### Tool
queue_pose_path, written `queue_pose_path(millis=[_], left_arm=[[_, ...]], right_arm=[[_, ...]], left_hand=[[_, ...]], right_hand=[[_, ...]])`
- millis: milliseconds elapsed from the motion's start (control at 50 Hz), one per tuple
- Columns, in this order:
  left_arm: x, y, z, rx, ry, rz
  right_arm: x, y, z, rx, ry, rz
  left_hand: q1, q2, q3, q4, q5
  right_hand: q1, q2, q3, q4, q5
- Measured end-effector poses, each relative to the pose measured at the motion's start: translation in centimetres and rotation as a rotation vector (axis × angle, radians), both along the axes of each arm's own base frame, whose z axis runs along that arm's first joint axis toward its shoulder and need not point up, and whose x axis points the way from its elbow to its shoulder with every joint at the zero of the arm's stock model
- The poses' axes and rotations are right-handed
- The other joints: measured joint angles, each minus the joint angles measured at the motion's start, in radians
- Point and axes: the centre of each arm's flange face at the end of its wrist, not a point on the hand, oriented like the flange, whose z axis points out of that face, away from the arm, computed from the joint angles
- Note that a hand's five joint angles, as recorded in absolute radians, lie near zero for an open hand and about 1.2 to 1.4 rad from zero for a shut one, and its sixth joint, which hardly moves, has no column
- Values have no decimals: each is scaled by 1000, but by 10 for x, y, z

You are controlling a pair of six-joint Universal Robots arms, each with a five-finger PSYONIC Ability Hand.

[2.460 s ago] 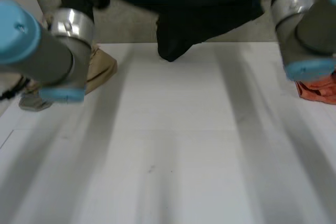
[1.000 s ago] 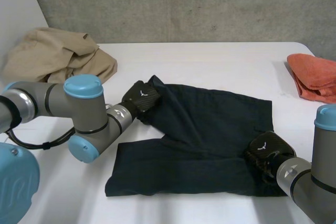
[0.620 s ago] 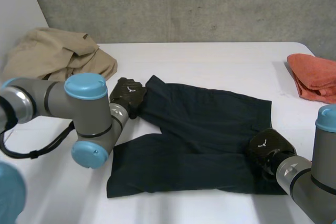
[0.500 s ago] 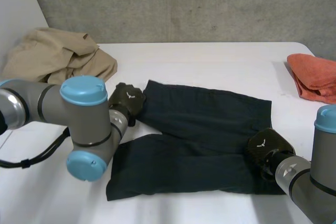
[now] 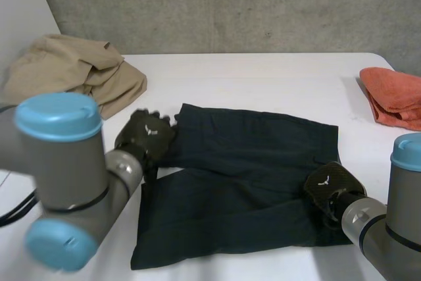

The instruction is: Fold the laundry.

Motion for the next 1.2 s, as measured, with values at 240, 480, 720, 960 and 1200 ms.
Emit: queue_pose_path(millis=[240, 480, 720, 960, 1200], left_arm=[[18, 74, -27, 402, 22, -158], [13, 77, -35, 472, -53, -160], [-13, 57, -5, 228, -118, -230], [-92, -72, 7, -318, 136, -73], [-133, -130, -44, -568, 164, -90]], right_arm=[[-2, -1, 6, -19, -2, -10], [-14, 31, 22, 72, 92, 36], [-9, 6, 35, 21, 88, 98], [23, -110, 44, -350, -140, -67], [52, -202, 4, -625, -195, -76]], left_hand=[[136, 121, 122, 121, 124], [822, 862, 853, 865, 818], [822, 866, 858, 866, 818], [822, 866, 859, 869, 818], [-119, -64, -60, -74, -66]], right_hand=[[0, 0, 0, 0, 0], [0, 0, 0, 0, 0], [0, 4, 0, 0, 0], [0, 4, 0, 2, 0], [-892, -942, -938, -940, -949]])
